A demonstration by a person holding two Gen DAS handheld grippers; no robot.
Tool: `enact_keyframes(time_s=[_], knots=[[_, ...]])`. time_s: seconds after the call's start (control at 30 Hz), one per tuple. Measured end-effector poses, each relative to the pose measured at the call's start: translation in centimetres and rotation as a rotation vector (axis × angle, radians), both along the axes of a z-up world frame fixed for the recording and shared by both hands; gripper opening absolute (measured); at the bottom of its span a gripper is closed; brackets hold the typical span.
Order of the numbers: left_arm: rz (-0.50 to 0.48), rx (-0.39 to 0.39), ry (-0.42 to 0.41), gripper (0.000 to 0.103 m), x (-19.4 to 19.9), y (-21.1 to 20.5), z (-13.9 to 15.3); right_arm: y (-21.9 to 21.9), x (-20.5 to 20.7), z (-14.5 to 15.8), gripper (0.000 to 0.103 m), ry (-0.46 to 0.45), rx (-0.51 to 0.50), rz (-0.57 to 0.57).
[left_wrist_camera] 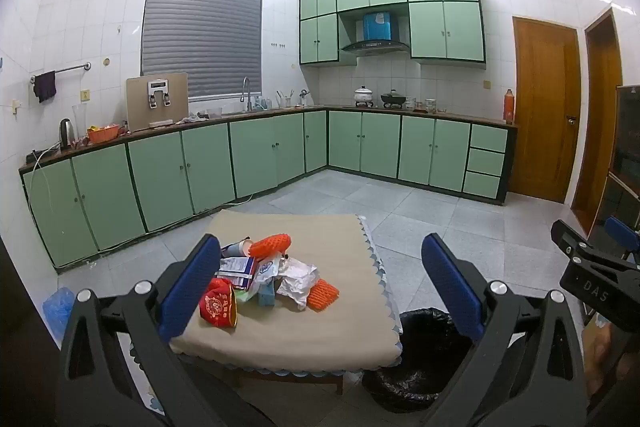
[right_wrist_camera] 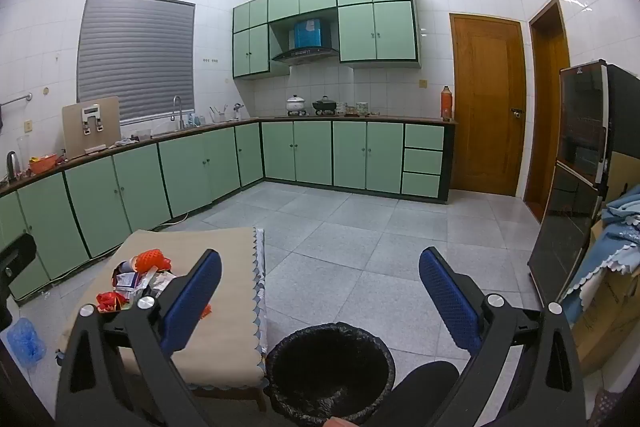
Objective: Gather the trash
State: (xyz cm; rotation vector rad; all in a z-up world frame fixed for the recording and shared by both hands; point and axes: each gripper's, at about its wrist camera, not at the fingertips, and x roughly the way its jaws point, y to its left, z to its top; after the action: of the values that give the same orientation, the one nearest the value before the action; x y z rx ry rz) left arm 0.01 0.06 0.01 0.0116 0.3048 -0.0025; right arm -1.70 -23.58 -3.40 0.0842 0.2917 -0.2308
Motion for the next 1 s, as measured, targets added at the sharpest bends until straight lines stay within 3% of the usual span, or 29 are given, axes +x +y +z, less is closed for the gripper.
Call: enact_keyframes(time_s=[1.0], knots=[[-0.002, 0.003, -0.006, 0.098, -0.05, -0.39, -0.02, -0.10, -0.07, -0.40, 0.097, 0.006, -0.005, 0.004]])
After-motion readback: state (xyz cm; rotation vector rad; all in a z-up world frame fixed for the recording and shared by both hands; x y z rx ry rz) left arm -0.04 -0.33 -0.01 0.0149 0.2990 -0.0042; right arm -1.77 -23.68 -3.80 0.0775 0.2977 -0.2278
